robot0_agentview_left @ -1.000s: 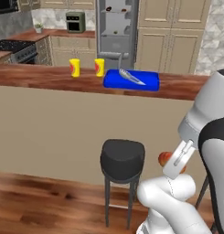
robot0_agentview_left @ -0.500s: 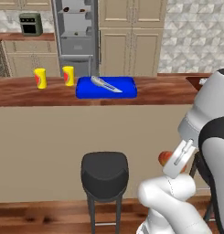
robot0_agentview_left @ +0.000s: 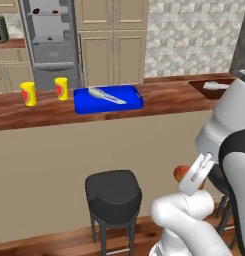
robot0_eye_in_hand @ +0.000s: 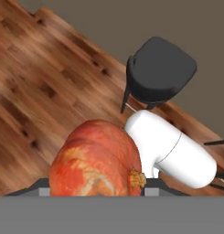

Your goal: Gather the squash and lemon wedge from the fridge and place them on a tray on the dining counter. Then gather the steak and chicken drumstick from the fridge and place them on the other tray.

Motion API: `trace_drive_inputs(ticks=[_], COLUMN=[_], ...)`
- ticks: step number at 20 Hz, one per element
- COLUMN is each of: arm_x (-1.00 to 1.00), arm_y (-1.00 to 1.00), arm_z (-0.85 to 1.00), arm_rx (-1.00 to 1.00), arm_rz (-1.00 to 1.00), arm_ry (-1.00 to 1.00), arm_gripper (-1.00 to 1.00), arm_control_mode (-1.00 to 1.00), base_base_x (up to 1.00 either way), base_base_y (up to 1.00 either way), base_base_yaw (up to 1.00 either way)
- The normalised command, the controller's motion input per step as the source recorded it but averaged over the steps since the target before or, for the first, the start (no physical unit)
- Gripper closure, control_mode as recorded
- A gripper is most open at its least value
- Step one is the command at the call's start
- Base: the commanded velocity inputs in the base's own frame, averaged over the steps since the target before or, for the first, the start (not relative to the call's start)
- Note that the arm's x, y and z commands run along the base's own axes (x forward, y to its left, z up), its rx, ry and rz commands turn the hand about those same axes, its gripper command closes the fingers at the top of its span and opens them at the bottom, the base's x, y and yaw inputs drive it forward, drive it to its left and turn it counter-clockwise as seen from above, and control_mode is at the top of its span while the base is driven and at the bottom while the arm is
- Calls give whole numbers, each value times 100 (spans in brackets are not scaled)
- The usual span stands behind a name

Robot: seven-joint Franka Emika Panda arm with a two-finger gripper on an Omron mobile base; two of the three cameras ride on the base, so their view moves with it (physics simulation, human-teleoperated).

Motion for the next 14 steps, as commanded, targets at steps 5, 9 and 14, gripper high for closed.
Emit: trace_drive_inputs(ticks=[5,9,14], arm_x=[0,0,0], arm_y=[0,0,0], arm_z=[0,0,0], arm_rx=[0,0,0], arm_rz=[0,0,0], arm_ry=[0,0,0], arm_gripper=[100,100,100], arm_control_mode=[100,100,100], base_base_x=[46,63,62], base_base_y=[54,36,24], base_base_yaw=[-24,-15,-6])
